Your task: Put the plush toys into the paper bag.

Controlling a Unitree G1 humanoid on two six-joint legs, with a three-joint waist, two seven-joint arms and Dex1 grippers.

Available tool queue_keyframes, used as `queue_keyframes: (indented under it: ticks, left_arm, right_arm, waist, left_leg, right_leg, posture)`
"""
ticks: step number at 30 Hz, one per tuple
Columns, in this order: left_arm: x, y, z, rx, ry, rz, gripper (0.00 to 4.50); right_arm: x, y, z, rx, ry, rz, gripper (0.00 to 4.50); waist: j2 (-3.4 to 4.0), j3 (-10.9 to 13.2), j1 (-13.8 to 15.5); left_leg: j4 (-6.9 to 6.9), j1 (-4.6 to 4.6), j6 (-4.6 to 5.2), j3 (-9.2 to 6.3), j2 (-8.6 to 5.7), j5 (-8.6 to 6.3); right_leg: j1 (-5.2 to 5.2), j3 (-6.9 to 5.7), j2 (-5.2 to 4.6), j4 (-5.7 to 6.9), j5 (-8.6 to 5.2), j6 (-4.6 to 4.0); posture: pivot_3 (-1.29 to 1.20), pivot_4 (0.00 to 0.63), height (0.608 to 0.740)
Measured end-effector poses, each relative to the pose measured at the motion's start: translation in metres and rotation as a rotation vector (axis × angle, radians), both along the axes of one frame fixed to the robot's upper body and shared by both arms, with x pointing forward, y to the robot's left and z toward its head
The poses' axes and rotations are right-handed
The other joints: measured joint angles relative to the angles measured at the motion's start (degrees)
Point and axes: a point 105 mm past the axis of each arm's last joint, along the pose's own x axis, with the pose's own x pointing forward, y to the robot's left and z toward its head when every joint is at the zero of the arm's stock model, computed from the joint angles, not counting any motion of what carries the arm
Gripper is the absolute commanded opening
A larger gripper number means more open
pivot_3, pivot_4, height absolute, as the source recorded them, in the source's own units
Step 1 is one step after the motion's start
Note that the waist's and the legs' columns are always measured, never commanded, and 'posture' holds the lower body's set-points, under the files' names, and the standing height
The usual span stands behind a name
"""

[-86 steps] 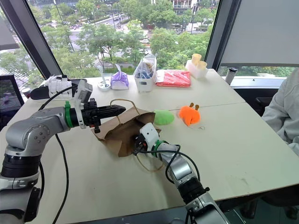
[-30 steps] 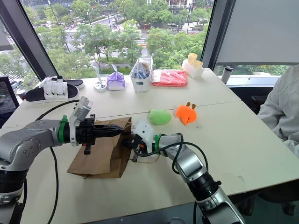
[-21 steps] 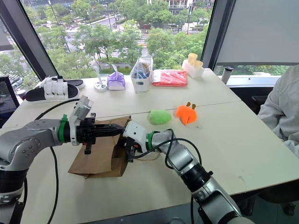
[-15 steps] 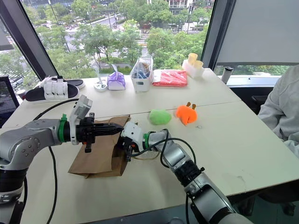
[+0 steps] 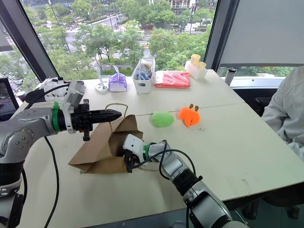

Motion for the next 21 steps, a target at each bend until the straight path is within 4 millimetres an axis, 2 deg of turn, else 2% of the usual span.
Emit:
queue_keyframes:
  ticks: [8, 16, 21]
  left_arm:
    - [-0.010, -0.015, 0.013, -0.022, -0.021, -0.084, 0.07]
    - [-0.028, -0.036, 0.009, -0.041, 0.043, -0.192, 0.07]
    - [-0.031, -0.037, 0.004, -0.038, 0.065, -0.191, 0.07]
  right_arm:
    - [0.004, 0.003, 0.001, -0.012, -0.016, -0.086, 0.00]
    - [0.004, 0.005, 0.002, -0.013, -0.003, -0.109, 0.00]
    - [0.004, 0.006, 0.002, -0.013, 0.000, -0.118, 0.00]
  waist:
    - [0.00, 0.00, -0.01]
    - [-0.01, -0.01, -0.04]
    - [-0.01, -0.01, -0.05]
  left_leg:
    - [0.02, 0.01, 0.00, 0.00, 0.00, 0.00]
    - [0.01, 0.01, 0.00, 0.00, 0.00, 0.00]
    - [0.02, 0.02, 0.00, 0.00, 0.00, 0.00]
  right_leg:
    - [0.01, 0.01, 0.00, 0.01, 0.00, 0.00]
    - [0.00, 0.01, 0.00, 0.02, 0.00, 0.00]
    - [0.00, 0.02, 0.01, 0.02, 0.00, 0.00]
  posture:
    - [0.00, 0.150, 0.740]
    - [0.00, 0.150, 0.740]
    - [0.00, 0.150, 0.740]
